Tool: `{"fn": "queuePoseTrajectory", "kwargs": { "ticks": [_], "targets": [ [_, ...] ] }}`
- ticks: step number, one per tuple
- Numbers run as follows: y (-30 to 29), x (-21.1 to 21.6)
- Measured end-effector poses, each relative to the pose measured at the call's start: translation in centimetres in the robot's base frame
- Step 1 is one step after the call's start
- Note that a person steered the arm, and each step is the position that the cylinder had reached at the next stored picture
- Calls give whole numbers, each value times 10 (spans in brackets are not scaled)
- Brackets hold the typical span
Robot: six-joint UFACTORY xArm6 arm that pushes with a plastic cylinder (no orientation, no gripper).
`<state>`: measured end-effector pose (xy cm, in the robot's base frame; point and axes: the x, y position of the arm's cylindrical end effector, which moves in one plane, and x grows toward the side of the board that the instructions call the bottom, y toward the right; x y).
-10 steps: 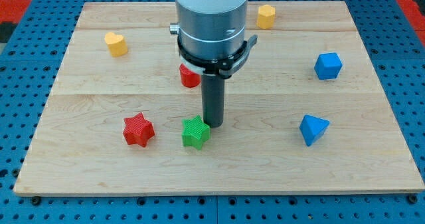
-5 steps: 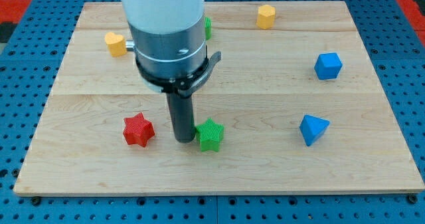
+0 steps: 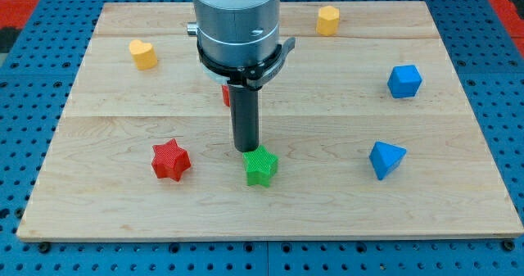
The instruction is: Push the green star towards the bottom center of the board
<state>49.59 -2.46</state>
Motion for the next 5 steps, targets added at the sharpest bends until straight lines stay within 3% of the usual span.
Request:
{"fn": "queuePoseTrajectory", "kwargs": {
  "ticks": [2,3,4,5],
  "targets": [
    [-17,21],
    [2,-8],
    [42,13],
    [41,18]
  ]
}}
